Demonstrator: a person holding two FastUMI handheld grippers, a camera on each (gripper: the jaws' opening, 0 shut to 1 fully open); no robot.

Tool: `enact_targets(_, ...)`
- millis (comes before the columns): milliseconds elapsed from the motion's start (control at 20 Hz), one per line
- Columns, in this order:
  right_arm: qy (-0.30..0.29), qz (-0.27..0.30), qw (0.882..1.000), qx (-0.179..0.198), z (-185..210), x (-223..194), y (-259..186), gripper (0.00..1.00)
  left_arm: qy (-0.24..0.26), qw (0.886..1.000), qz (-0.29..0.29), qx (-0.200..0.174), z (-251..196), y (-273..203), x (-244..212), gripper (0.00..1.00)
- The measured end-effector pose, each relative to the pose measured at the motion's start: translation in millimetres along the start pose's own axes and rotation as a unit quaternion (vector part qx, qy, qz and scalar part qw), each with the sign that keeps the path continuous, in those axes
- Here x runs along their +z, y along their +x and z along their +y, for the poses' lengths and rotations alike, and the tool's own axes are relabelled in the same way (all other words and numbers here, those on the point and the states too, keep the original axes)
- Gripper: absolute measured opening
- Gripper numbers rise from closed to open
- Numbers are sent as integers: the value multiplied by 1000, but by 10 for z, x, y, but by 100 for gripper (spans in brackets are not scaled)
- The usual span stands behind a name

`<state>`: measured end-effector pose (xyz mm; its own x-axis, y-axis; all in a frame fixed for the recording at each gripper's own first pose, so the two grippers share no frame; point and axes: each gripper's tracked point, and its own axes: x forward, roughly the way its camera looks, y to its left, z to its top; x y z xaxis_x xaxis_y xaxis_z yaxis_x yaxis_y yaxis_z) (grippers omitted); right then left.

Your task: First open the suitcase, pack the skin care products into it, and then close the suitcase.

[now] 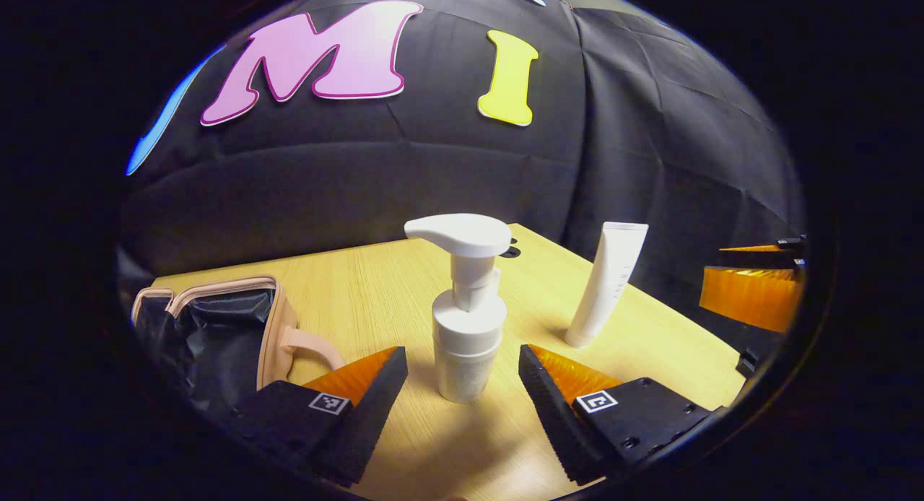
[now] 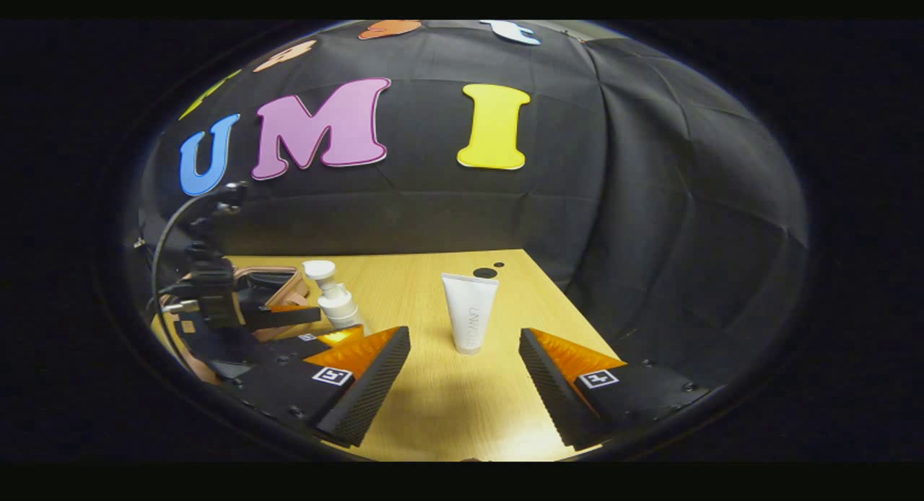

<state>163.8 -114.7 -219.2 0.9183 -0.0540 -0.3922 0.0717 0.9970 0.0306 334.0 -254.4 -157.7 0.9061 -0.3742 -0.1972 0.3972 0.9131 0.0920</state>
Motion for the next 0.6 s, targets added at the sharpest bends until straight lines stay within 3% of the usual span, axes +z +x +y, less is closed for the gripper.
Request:
enact_targets(300, 14, -1, 999, -32, -193, -97, 409, 98, -76, 997, 4, 16, -15, 491, 9, 94)
enact_targets(550, -10, 32, 999, -36, -197, -332, 753, 98, -67, 997, 2, 37, -14, 645, -36, 70)
enact_targets(600, -11, 32, 999, -35, -182, -346, 827, 98, -67, 997, 1, 37, -4, 636, -25, 70)
